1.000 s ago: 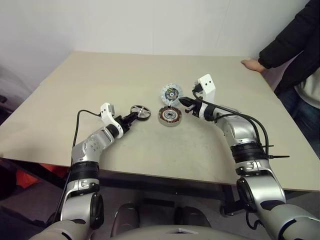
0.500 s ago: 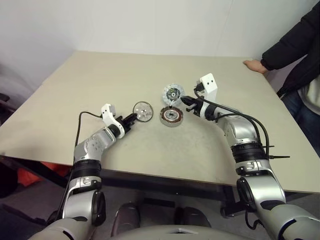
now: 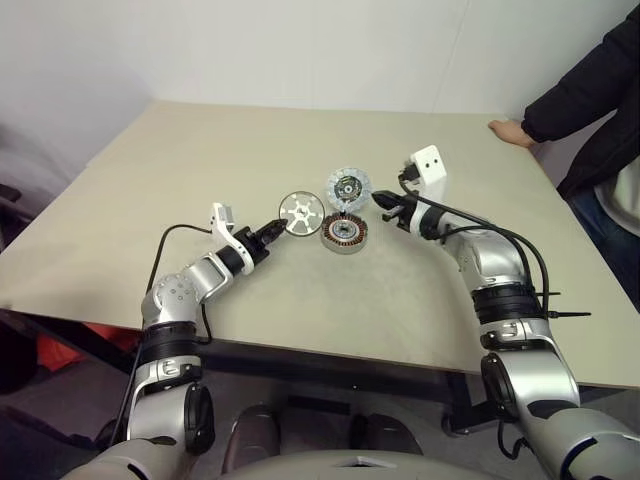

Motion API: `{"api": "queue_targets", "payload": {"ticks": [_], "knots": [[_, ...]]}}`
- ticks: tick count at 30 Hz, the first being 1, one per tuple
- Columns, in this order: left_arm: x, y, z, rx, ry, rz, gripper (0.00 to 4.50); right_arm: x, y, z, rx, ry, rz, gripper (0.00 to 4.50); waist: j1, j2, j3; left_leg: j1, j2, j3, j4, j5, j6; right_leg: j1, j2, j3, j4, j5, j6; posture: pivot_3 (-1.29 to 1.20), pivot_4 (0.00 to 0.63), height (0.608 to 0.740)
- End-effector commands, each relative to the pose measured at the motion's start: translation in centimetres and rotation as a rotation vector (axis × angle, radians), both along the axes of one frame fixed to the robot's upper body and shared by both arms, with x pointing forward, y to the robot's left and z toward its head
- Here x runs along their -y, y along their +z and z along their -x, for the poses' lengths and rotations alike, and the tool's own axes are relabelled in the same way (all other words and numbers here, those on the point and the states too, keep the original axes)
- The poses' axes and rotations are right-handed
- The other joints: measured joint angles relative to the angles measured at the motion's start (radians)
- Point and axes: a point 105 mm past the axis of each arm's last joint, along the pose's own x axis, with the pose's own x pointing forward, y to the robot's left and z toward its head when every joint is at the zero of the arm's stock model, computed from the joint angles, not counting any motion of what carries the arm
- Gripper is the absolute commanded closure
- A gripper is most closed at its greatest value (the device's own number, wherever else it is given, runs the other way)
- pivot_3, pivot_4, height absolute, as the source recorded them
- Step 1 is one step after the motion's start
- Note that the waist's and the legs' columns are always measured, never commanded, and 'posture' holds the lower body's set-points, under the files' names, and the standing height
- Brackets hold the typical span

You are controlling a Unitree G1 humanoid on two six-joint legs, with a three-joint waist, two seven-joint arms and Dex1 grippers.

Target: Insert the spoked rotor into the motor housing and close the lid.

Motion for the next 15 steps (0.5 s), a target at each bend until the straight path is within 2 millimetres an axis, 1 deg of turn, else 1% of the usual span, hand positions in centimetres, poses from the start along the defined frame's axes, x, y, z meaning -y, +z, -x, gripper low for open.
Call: {"api": "queue_targets", "payload": {"ticks": [1, 2, 6, 7, 12, 15], "knots": [[0.9, 3.1, -0.2, 0.059, -0.026, 0.095, 4.07, 1.9, 2.5, -0.7, 0.074, -0.057, -0.012, 4.50, 0.000, 0.000, 0.000, 0.000, 0.000, 0.000, 0.000, 0.000, 0.000, 0.000, 0.000, 0.000, 0.000, 0.000, 0.000, 0.00, 0.000, 0.740], [1.2, 3.1, -0.3, 0.042, -0.031, 0.118, 4.07, 2.3, 2.6, -0.8, 0.074, -0.068, -0.011, 4.50, 0.000, 0.000, 0.000, 0.000, 0.000, 0.000, 0.000, 0.000, 0.000, 0.000, 0.000, 0.000, 0.000, 0.000, 0.000, 0.00, 0.000, 0.740], [2.9, 2.4, -0.7, -0.063, -0.065, 0.173, 4.07, 3.6, 2.8, -0.9, 0.073, -0.102, -0.009, 4.50, 0.001, 0.000, 0.000, 0.000, 0.000, 0.000, 0.000, 0.000, 0.000, 0.000, 0.000, 0.000, 0.000, -0.001, 0.002, 0.00, 0.000, 0.740], [3.8, 2.1, -0.8, -0.093, -0.080, 0.179, 4.07, 3.8, 2.9, -0.9, 0.072, -0.108, -0.007, 4.50, 0.001, 0.000, 0.000, 0.000, 0.000, 0.000, 0.000, 0.000, 0.000, 0.000, 0.000, 0.000, 0.000, -0.002, 0.003, 0.00, 0.000, 0.740], [6.5, 1.5, -1.3, -0.184, -0.130, 0.193, 4.07, 4.0, 3.0, -0.9, 0.075, -0.115, -0.008, 4.50, 0.002, 0.000, 0.000, -0.001, -0.001, 0.000, 0.000, 0.000, 0.001, 0.000, 0.000, 0.000, -0.001, -0.002, 0.004, 0.00, 0.000, 0.740], [7.3, 1.1, -1.4, -0.226, -0.138, 0.189, 4.07, 4.2, 3.0, -0.8, 0.077, -0.121, -0.009, 4.50, 0.002, -0.001, 0.000, -0.002, -0.001, 0.000, 0.000, 0.000, 0.002, -0.001, 0.000, -0.001, -0.001, -0.002, 0.003, 0.00, 0.000, 0.740]]}}
